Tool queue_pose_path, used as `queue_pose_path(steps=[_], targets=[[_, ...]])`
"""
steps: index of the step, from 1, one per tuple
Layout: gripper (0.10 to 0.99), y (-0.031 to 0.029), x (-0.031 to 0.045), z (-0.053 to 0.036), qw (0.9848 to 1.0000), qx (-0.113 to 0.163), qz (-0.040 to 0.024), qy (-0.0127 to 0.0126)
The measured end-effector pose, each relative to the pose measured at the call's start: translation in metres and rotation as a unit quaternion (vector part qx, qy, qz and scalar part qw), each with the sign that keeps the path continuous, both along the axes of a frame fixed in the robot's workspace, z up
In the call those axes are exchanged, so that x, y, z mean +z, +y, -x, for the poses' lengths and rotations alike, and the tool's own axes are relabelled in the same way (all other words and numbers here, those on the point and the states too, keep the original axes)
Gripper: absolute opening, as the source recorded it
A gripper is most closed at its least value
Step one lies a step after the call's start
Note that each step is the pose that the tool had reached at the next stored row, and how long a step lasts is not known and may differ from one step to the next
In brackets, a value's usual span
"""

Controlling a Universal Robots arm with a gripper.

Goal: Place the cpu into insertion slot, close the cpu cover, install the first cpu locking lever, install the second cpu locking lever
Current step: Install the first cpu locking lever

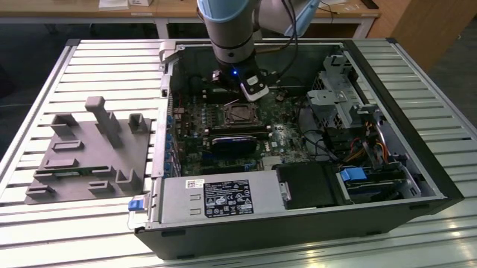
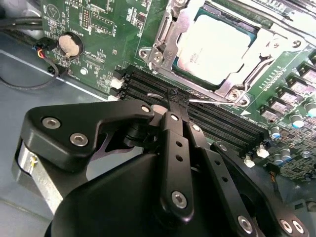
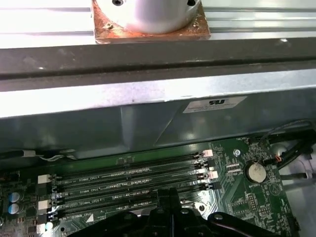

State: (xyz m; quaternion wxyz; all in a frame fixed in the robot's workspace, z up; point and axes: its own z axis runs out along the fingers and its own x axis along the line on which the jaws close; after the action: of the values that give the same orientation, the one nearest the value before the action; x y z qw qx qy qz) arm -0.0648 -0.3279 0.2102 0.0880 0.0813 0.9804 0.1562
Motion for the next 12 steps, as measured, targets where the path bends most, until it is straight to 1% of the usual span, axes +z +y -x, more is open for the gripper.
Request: queue_pose_path(steps=[5, 12], targets=[[0.106, 0.0031, -0.001, 0.0036, 0.9999, -0.011, -0.0001, -0.0002], [0.106, 0.006, -0.002, 0.0037, 0.9998, -0.017, 0.0001, -0.0003]])
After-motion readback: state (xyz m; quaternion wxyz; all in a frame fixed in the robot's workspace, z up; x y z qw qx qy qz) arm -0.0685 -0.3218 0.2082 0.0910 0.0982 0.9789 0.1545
